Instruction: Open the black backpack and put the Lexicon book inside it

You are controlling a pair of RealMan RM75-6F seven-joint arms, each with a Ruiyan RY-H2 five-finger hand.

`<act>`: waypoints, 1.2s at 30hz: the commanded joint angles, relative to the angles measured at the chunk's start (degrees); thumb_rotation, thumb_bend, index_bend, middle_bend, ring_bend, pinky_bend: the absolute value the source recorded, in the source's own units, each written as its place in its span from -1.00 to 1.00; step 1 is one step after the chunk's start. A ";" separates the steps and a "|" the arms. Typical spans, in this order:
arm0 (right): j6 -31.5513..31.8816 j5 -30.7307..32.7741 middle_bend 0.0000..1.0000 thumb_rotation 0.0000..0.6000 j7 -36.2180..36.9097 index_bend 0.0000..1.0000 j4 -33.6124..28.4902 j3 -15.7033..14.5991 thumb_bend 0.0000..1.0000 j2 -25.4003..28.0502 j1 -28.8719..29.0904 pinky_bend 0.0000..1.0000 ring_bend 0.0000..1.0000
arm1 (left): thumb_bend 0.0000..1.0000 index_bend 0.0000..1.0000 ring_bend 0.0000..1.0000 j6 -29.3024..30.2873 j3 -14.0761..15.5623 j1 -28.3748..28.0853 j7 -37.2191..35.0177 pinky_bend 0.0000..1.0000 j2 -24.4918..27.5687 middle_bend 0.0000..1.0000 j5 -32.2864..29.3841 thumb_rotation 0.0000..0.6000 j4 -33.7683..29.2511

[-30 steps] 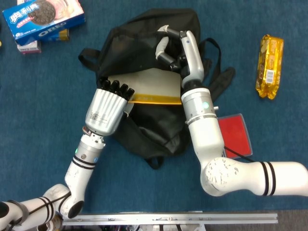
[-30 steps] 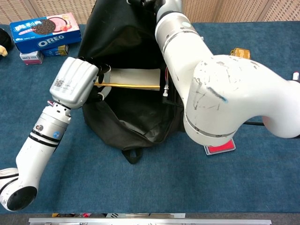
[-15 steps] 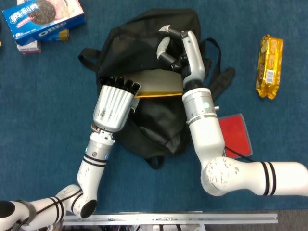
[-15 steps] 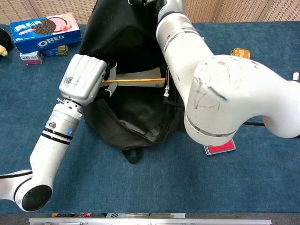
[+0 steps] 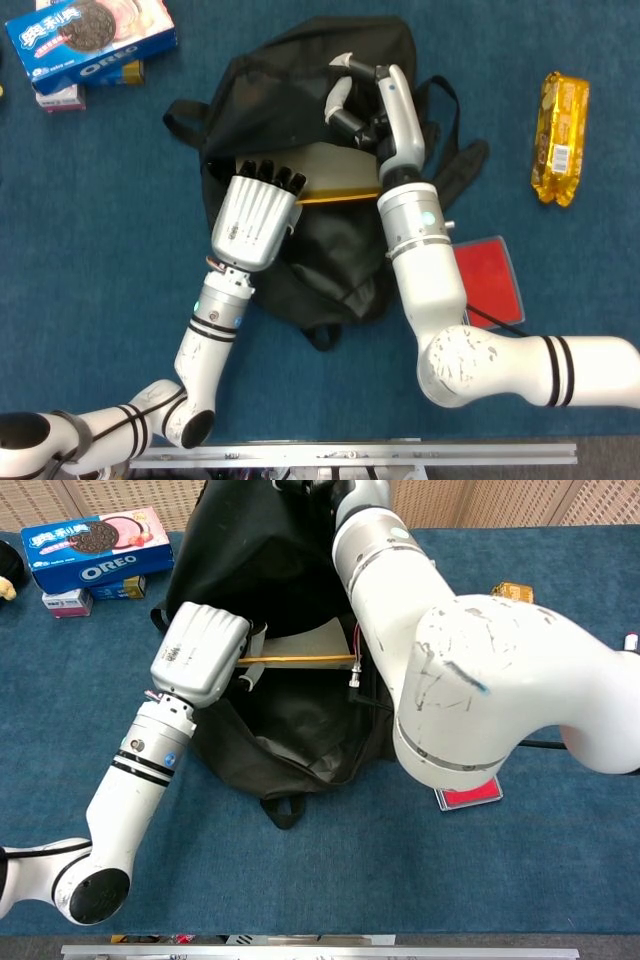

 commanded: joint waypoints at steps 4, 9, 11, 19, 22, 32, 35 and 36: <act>0.00 0.13 0.42 1.00 -0.07 0.62 0.10 0.08 0.59 0.07 0.01 0.56 0.09 | -0.32 0.26 -0.01 -1.51 0.38 -0.56 1.51 0.10 -0.92 0.25 -0.53 1.00 0.85; -0.14 0.17 0.42 1.00 -0.11 0.62 -0.03 -0.01 0.59 0.43 -0.27 0.56 0.09 | -0.36 0.11 -0.05 -1.32 0.96 0.05 3.16 0.10 -0.29 0.12 -0.79 1.00 -0.52; -0.25 0.26 0.42 1.00 -0.11 0.62 -0.10 0.07 0.59 0.60 -0.36 0.56 0.09 | -0.46 -0.02 -0.11 -1.02 1.04 0.41 3.96 0.10 0.36 0.02 -0.93 1.00 -1.73; -0.98 0.59 0.42 1.00 -0.15 0.62 -0.37 0.31 0.59 1.73 -0.84 0.56 0.09 | -0.58 -0.37 -0.25 0.78 2.36 2.33 7.56 0.10 4.38 -0.22 -0.40 1.00 -10.10; -1.43 0.63 0.42 1.00 0.08 0.62 -0.82 0.45 0.59 2.34 -1.17 0.56 0.09 | -0.58 -0.44 -0.30 1.03 3.20 3.19 9.01 0.09 5.93 -0.27 -0.36 1.00 -12.81; -3.73 1.79 0.42 1.00 1.41 0.62 -2.81 0.64 0.59 5.53 -3.44 0.56 0.09 | -0.58 -0.68 -0.48 1.88 6.83 7.16 10.96 0.03 12.15 -0.47 -0.77 1.00 -19.34; -4.36 2.15 0.42 1.00 2.16 0.62 -3.22 0.82 0.59 6.50 -4.17 0.56 0.09 | -0.58 -0.70 -0.50 2.56 7.30 8.05 10.35 0.03 14.21 -0.49 -0.43 1.00 -20.97; -4.66 2.26 0.42 1.00 2.39 0.62 -3.40 0.94 0.59 7.00 -4.45 0.56 0.09 | -0.58 -0.71 -0.51 2.91 7.43 8.42 9.88 0.03 15.02 -0.50 -0.28 1.00 -21.43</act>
